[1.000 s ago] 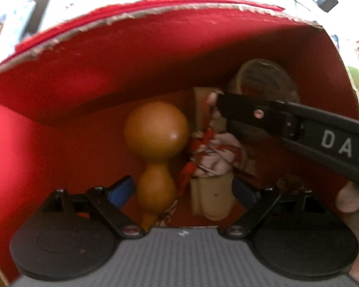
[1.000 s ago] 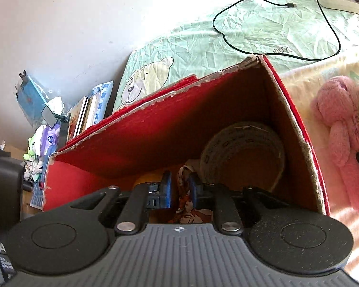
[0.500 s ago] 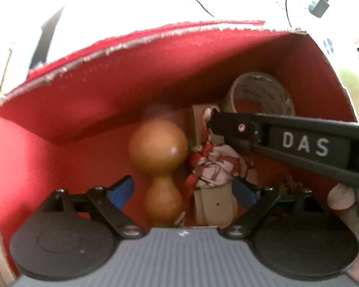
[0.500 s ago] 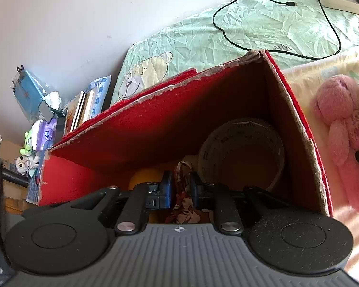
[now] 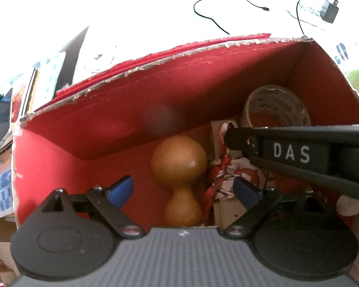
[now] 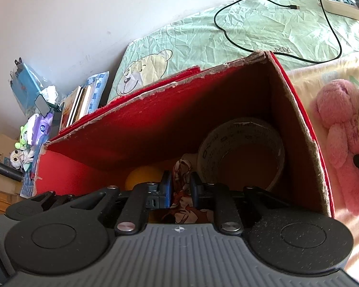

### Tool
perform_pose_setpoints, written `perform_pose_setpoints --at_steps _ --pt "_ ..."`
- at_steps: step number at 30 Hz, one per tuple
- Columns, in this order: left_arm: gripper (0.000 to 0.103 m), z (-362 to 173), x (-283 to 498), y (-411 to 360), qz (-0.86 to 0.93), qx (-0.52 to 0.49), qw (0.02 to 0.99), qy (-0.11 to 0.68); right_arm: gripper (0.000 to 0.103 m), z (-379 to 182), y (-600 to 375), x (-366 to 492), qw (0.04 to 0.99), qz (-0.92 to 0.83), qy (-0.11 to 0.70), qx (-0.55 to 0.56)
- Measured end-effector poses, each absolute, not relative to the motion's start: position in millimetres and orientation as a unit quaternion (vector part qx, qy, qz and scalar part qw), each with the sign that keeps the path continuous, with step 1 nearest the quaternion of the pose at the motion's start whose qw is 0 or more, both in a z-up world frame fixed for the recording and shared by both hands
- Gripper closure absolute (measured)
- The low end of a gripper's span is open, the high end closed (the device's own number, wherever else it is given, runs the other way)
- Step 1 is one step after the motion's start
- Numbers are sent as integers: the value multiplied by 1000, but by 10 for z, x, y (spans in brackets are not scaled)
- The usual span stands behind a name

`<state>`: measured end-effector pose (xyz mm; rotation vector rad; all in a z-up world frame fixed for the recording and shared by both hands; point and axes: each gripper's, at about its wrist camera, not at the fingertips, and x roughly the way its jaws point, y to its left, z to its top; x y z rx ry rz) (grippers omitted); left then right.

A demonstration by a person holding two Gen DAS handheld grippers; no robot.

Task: Organize objects
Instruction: 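Lower the gourd toy into the box beside the sandal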

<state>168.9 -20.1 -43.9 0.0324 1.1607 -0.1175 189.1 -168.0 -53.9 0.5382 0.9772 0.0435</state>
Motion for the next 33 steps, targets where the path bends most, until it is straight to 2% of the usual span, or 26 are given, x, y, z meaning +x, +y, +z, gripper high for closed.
perform_pose_setpoints --at_steps 33 --pt "13 -682 1806 -322 -14 33 833 552 83 -573 -1662 1952 841 31 480 249"
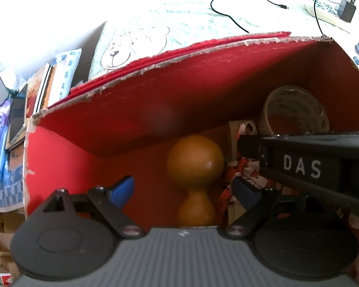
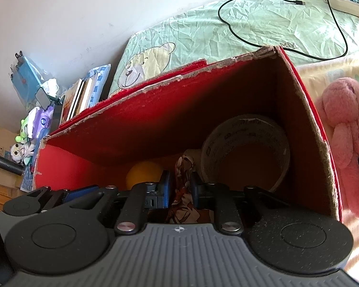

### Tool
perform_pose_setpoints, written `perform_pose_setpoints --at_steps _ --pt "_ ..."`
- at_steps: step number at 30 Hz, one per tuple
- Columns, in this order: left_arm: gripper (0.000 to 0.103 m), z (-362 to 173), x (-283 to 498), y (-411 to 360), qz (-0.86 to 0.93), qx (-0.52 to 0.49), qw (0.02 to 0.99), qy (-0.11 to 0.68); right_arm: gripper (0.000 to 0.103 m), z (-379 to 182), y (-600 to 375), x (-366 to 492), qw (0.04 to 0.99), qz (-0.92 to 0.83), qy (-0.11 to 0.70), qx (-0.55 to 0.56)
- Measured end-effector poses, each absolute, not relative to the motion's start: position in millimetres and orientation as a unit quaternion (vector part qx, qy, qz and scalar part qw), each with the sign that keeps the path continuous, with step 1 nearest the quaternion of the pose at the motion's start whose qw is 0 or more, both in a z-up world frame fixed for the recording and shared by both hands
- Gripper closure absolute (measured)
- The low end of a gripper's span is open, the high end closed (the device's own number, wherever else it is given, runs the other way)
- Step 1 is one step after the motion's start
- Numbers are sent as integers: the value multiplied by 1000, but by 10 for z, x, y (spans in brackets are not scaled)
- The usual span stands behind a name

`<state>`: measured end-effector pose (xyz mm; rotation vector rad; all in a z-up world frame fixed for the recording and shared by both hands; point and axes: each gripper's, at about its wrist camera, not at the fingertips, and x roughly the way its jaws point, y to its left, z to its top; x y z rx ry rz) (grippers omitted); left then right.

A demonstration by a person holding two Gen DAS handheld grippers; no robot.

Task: Organize objects
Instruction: 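Lower the gourd toy into the box beside the sandal, then open the right tool and withdraw it from the box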

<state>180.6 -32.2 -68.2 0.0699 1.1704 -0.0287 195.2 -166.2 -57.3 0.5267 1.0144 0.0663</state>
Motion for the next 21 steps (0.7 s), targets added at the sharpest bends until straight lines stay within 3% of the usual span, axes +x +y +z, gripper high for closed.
perform_pose_setpoints --at_steps 21 --pt "13 -614 1753 -360 -7 38 845 533 83 -554 -1631 1952 849 23 477 226"
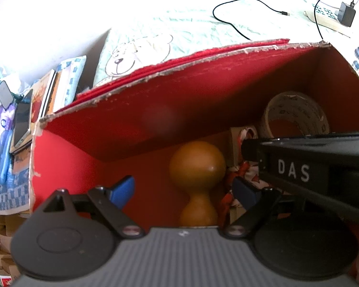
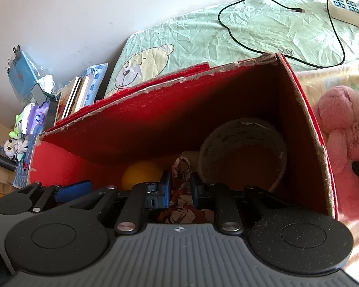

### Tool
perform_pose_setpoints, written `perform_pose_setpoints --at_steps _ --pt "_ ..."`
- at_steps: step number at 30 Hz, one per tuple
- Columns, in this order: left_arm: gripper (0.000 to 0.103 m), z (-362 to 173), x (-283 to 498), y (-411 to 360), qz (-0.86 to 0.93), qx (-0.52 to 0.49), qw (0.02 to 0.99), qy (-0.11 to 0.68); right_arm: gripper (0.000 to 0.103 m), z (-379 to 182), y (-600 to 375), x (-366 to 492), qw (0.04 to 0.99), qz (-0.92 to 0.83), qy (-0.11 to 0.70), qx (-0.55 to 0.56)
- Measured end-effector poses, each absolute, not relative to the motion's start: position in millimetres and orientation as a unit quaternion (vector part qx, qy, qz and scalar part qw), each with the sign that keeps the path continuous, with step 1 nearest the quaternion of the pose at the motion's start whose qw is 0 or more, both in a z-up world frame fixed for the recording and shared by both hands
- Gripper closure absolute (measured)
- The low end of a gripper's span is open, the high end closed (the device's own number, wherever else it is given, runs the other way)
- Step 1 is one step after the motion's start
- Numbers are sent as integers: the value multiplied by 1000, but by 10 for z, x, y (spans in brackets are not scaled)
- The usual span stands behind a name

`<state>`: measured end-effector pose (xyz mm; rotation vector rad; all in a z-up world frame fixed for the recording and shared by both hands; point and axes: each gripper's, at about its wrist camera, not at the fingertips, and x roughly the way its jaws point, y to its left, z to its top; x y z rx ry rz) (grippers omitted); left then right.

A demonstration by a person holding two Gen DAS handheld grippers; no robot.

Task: Organize objects
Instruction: 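Open the right tool and withdraw it from the box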

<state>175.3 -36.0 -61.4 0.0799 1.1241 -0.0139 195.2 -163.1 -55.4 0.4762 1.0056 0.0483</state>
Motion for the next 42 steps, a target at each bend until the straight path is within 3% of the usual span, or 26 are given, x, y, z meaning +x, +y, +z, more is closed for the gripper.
perform_pose_setpoints --at_steps 19,42 --pt "14 -398 1534 -266 21 47 873 485 82 -377 -1653 1654 879 -5 420 225" --pt "11 174 554 -156 45 37 895 443 77 -11 -1426 838 906 31 356 229"
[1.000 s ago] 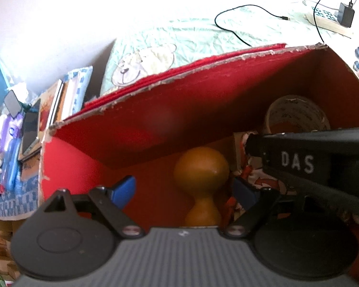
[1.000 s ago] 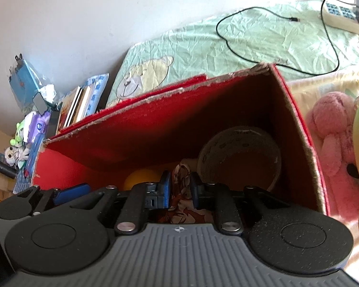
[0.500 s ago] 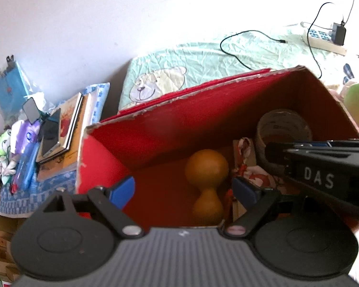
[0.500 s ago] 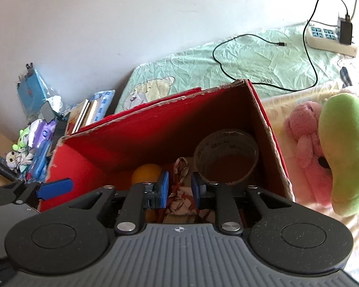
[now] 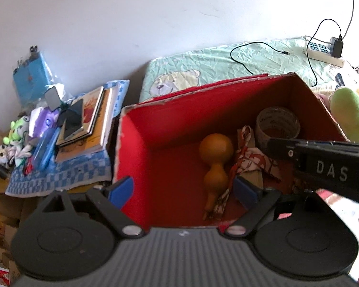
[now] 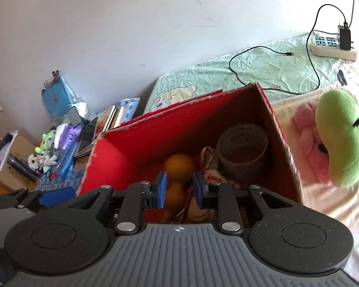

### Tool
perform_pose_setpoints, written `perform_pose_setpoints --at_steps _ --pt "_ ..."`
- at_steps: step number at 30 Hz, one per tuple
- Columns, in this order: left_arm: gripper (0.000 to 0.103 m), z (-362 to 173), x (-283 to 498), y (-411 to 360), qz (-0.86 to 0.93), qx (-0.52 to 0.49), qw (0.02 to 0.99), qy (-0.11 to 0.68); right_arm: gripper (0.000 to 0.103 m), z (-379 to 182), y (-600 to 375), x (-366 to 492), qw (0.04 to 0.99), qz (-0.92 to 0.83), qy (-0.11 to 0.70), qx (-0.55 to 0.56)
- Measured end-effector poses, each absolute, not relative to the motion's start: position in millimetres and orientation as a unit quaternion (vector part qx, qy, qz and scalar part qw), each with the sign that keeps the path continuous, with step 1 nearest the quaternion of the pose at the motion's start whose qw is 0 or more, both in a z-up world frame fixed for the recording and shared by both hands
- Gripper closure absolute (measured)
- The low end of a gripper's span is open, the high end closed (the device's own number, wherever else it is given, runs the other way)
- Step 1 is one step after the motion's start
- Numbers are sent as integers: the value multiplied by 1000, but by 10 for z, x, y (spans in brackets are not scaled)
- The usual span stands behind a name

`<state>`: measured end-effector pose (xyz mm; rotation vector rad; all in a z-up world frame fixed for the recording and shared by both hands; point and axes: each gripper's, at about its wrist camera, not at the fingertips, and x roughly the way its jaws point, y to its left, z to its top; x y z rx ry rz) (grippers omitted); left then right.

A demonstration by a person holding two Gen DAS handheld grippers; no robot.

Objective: Organize objects

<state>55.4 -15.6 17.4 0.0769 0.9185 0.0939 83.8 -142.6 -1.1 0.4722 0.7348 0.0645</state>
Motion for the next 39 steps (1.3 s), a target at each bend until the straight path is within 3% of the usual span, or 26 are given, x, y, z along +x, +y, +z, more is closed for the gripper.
perform_pose_setpoints --at_steps 24,34,39 --pt "11 -28 81 -80 23 32 878 477 76 -66 -1153 325 905 61 348 236" --pt "8 -277 34 -48 14 13 857 515 75 -308 -1142 293 881 66 395 253" --pt "8 -387 18 -64 10 3 847 532 71 -400 -1117 292 866 73 418 266"
